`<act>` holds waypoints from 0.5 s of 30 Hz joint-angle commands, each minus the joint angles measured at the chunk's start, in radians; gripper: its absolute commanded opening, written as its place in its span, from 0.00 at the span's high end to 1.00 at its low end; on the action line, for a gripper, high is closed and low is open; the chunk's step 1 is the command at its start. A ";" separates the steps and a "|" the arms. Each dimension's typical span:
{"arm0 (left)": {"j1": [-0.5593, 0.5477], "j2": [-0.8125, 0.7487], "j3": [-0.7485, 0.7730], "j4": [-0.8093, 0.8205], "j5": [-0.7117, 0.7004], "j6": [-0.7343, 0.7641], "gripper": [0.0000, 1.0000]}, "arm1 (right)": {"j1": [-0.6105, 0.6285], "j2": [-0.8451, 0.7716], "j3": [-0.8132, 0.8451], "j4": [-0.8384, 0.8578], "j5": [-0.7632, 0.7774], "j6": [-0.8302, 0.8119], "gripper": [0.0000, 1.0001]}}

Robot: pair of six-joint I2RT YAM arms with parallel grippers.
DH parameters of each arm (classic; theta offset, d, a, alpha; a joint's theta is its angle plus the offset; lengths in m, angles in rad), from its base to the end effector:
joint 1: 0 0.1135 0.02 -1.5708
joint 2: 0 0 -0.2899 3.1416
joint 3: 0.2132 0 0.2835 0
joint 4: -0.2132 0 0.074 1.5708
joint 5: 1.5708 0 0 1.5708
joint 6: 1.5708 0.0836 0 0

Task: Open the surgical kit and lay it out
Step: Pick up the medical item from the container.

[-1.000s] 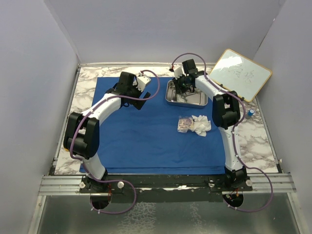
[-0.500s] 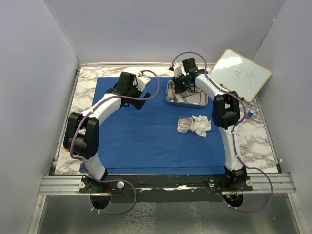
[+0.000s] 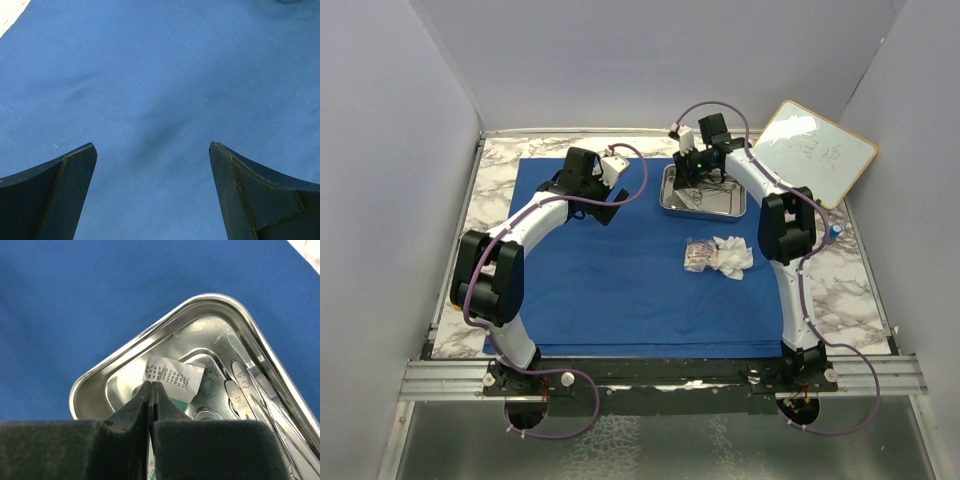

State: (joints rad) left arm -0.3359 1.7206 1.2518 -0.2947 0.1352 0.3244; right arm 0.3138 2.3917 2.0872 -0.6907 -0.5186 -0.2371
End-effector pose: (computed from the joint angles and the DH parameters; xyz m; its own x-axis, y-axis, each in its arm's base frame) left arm 0.4219 -0.1593 0.2200 -0.4853 0.5040 -0.7145 0.6048 0.7836 0.1419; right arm 0.5525 0.2228 0.1623 -0.6523 -0.4262 -0.6268 -0.6974 0.6612 0.2763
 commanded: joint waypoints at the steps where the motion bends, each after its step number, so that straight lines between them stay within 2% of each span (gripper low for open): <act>1: -0.005 -0.018 0.018 -0.004 0.003 0.005 0.01 | -0.017 -0.083 0.043 -0.014 -0.088 0.022 0.99; 15: -0.005 -0.018 0.015 0.001 -0.008 -0.002 0.01 | -0.030 -0.228 -0.038 -0.029 -0.145 0.011 0.99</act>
State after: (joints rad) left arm -0.3359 1.7206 1.2518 -0.2970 0.1349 0.3241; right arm 0.2848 2.2704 2.0853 -0.7010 -0.6006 -0.2283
